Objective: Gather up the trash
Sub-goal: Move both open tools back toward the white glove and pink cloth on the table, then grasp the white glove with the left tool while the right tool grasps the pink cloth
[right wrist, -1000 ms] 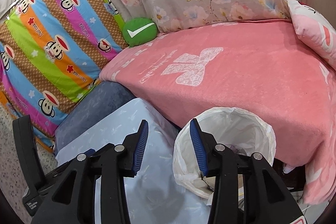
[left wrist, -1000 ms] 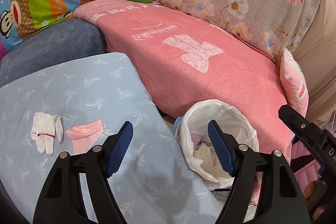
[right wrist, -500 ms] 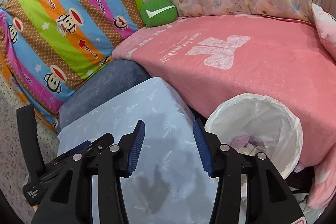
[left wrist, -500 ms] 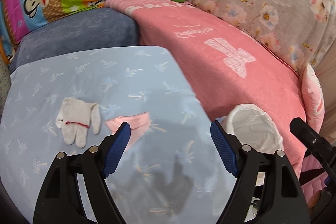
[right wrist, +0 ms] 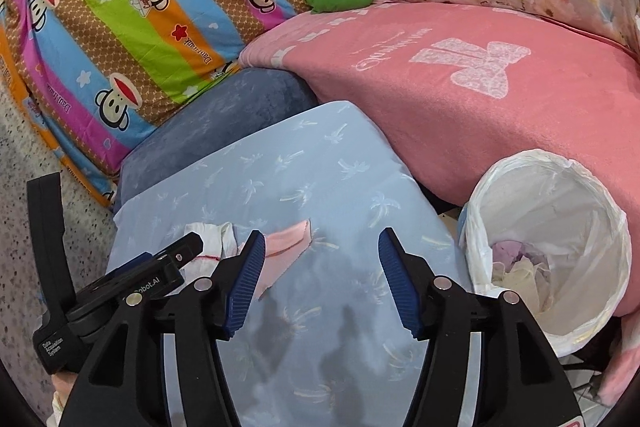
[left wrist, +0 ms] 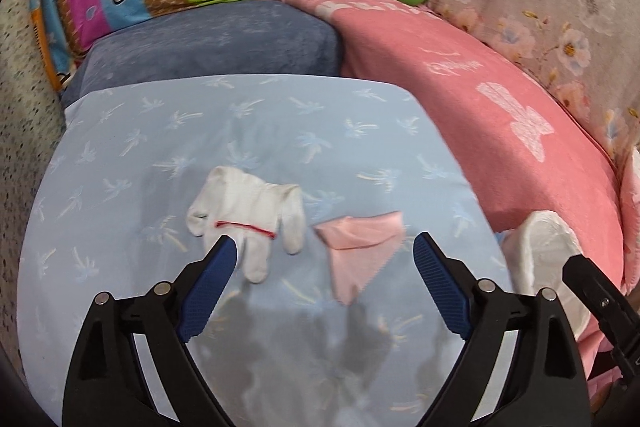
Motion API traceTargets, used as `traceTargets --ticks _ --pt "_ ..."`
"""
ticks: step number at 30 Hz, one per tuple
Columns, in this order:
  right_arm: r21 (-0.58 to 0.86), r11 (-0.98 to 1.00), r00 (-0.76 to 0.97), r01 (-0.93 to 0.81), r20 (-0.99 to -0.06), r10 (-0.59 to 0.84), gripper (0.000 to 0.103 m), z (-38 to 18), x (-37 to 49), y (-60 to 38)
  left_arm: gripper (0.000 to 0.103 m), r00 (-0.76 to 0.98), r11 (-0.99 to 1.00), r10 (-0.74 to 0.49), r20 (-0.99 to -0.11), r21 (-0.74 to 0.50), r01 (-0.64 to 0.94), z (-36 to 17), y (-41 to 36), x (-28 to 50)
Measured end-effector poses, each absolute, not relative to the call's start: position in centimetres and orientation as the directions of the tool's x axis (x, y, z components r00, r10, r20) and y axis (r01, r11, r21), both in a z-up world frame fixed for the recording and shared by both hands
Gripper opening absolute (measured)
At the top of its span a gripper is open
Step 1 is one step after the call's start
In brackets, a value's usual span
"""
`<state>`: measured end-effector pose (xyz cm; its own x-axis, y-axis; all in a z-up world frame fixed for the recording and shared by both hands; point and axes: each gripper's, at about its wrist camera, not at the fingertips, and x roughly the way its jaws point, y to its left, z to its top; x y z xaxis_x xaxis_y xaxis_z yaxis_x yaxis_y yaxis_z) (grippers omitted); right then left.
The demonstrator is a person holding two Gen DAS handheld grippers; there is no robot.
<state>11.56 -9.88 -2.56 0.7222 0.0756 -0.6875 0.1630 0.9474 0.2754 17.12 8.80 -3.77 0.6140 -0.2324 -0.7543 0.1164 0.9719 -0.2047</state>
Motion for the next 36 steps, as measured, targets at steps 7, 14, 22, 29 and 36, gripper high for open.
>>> traceTargets --ticks 7,14,22,29,36 --pt "0.27 0.949 0.684 0.163 -0.724 0.089 0.064 -6.0 14.3 -7.5 0.088 0.591 0.981 -0.172 -0.788 -0.193 0.029 -6.2 12.4 19.3" --pt "0.263 0.953 0.635 0.152 -0.764 0.11 0.064 -9.4 18.4 -5.3 0.089 0.558 0.982 -0.136 -0.819 -0.187 -0.036 -8.5 14.6 21.8" --pt "0.243 0.96 0.595 0.138 -0.795 0.116 0.064 -12.6 22.5 -3.5 0.089 0.516 0.98 -0.146 -0.844 -0.196 -0.045 -10.8 14.6 24.3" --pt "0.213 0.967 0.565 0.138 -0.819 0.1 0.064 -14.8 24.4 -2.9 0.088 0.492 0.976 -0.172 -0.853 -0.217 -0.035 -11.9 14.0 25.3" --pt "0.128 0.987 0.567 0.095 -0.822 0.052 0.042 -15.2 24.1 -1.6 0.066 0.503 0.98 -0.18 -0.845 -0.199 0.016 -11.7 13.0 24.9"
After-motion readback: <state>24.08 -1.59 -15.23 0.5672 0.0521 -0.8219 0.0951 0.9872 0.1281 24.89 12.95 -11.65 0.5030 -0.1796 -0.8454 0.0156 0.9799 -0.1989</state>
